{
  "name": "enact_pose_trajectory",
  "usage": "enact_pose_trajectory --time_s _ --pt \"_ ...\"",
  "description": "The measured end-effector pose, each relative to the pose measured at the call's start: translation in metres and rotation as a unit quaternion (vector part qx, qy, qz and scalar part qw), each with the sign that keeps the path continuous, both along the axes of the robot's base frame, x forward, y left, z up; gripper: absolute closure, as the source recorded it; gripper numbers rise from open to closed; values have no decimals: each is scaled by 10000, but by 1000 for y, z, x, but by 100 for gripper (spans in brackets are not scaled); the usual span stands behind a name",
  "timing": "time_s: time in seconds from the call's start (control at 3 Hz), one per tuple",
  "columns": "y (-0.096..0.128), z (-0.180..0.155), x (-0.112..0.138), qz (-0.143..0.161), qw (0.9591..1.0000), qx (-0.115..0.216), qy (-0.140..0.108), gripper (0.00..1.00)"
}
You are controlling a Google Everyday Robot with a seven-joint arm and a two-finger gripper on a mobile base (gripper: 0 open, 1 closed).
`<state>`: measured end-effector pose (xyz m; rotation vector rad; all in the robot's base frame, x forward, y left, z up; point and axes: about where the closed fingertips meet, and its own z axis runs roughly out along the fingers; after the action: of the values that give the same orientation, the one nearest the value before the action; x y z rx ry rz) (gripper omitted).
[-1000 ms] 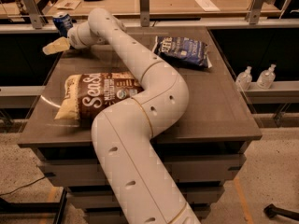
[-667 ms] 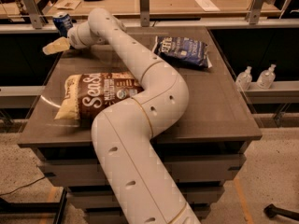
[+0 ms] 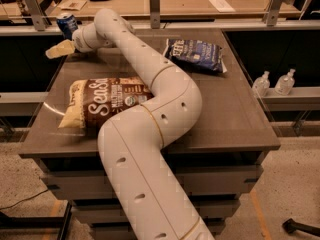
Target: Move pepsi can near brown chip bag
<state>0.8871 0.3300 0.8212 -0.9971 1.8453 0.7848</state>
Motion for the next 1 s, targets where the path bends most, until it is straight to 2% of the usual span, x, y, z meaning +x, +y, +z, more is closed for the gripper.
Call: enact_pose_trajectory --time_s 1.0 --pt "0 0 0 0 10000 0 0 0"
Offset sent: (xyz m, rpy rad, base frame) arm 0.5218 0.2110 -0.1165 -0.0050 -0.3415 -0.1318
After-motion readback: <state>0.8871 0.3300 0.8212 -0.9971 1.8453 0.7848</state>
